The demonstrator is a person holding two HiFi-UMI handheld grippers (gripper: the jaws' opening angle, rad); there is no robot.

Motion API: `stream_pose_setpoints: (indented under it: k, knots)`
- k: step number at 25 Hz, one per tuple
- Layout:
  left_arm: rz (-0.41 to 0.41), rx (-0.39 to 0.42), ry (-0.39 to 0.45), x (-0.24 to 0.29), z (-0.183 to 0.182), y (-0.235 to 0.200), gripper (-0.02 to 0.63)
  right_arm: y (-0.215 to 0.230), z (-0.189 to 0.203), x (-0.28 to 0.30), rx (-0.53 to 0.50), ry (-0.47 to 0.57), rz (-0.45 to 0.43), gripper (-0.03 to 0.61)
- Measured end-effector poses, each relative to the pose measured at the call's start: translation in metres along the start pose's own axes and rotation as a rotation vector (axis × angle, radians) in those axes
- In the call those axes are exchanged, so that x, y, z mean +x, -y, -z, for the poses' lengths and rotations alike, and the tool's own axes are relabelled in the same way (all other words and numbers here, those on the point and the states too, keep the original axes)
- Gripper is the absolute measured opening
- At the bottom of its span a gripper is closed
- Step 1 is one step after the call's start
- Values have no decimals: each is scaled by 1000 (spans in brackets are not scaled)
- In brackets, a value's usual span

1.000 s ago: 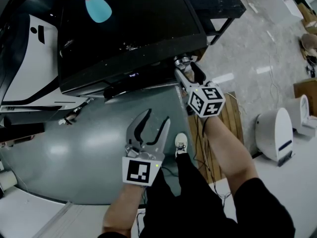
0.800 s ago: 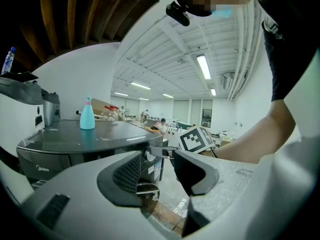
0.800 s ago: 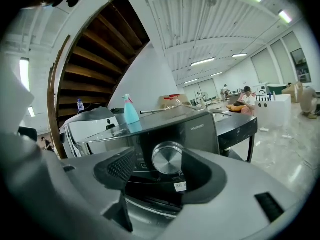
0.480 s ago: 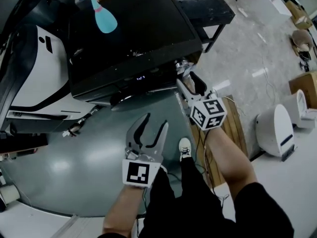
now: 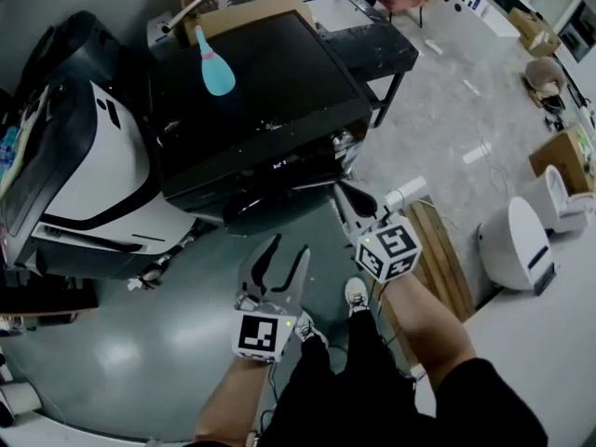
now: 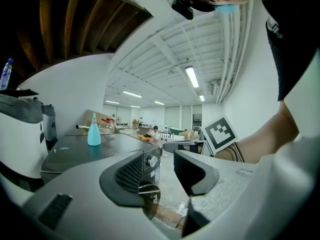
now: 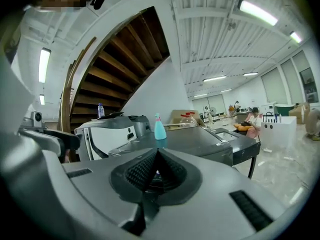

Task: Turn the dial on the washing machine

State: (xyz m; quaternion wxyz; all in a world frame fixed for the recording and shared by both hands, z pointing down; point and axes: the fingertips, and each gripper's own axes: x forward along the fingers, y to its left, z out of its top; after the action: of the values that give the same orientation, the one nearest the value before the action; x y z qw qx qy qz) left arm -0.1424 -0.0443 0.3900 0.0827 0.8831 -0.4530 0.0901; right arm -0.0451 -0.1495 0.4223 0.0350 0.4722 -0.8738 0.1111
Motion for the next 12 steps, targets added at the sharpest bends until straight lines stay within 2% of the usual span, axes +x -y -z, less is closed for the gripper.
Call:
stream_pose_setpoints:
  k: [7,12]
  knots:
    - [40,16,6,-43,-5,3,155,-56,-21,-35,-44,4,-16,-3]
    - [59,21,0,-62,-6,12,58,-85,-37,-65,-73,8,-23,-3]
